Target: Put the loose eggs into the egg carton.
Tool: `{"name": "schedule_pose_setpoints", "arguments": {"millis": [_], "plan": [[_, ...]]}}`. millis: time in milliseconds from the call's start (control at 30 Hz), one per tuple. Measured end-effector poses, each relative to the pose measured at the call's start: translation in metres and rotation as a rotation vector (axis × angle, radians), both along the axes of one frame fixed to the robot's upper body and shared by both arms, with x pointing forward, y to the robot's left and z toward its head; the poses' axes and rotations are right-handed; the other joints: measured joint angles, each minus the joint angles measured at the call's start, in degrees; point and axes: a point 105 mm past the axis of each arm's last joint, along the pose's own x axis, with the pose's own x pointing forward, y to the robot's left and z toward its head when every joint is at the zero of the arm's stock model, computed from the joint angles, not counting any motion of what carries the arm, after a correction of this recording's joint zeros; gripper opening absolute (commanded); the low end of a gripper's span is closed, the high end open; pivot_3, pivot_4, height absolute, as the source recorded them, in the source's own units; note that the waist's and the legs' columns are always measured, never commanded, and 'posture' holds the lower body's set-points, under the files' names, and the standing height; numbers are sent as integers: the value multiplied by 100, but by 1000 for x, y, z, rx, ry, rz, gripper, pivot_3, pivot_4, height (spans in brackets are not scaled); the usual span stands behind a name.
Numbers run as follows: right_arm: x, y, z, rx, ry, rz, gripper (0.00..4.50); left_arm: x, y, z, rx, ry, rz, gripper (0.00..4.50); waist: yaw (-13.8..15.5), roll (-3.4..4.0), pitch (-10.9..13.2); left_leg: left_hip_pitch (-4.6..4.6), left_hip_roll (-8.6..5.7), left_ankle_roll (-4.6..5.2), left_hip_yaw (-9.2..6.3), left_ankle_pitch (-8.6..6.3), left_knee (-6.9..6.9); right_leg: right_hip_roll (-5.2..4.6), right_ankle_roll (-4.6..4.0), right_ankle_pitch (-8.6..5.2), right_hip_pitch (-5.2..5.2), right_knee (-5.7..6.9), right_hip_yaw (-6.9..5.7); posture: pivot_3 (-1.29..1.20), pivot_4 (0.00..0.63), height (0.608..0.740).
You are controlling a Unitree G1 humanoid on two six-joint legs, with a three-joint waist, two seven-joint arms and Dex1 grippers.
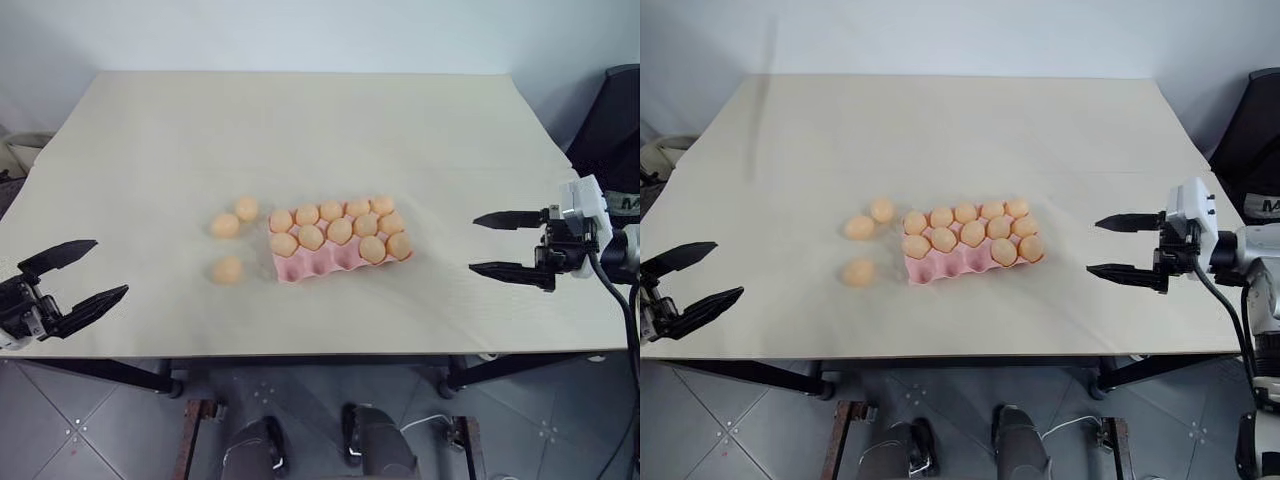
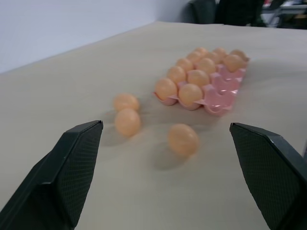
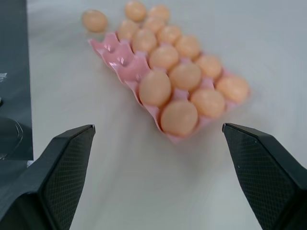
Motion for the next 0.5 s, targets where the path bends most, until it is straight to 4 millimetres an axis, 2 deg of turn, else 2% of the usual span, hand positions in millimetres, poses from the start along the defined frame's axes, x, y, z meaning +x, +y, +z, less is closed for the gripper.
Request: {"name": "schedule_pose_setpoints", "arguments": {"millis": [167, 267, 367, 500], "plan": [[-2, -5, 1, -23, 6, -8, 4450, -3, -19, -3, -19, 2, 121, 4500, 14, 4, 2, 2, -2, 0, -2, 0, 3, -4, 0, 0, 2, -1, 4, 0, 150, 740], [-2, -9, 1, -31, 14, -24, 4450, -5, -42, -15, -33, 83, 175, 4500, 22, 3, 2, 2, -9, 1, -3, 0, 8, -5, 0, 0, 5, -2, 8, 0, 150, 740], [-1, -10, 0, -31, 21, -29, 4450, -4, -54, -24, -45, 145, 263, 4500, 29, 4, 2, 5, -24, 3, -28, -1, 14, -2, -6, 2, 8, -1, 15, 0, 150, 740], [2, -9, 4, -38, 18, -35, 4450, 5, -65, -38, -39, 210, 391, 4500, 40, 4, 2, 12, -42, 7, -81, -1, 25, 5, -85, -28, 23, -4, 29, 0, 150, 740]]}}
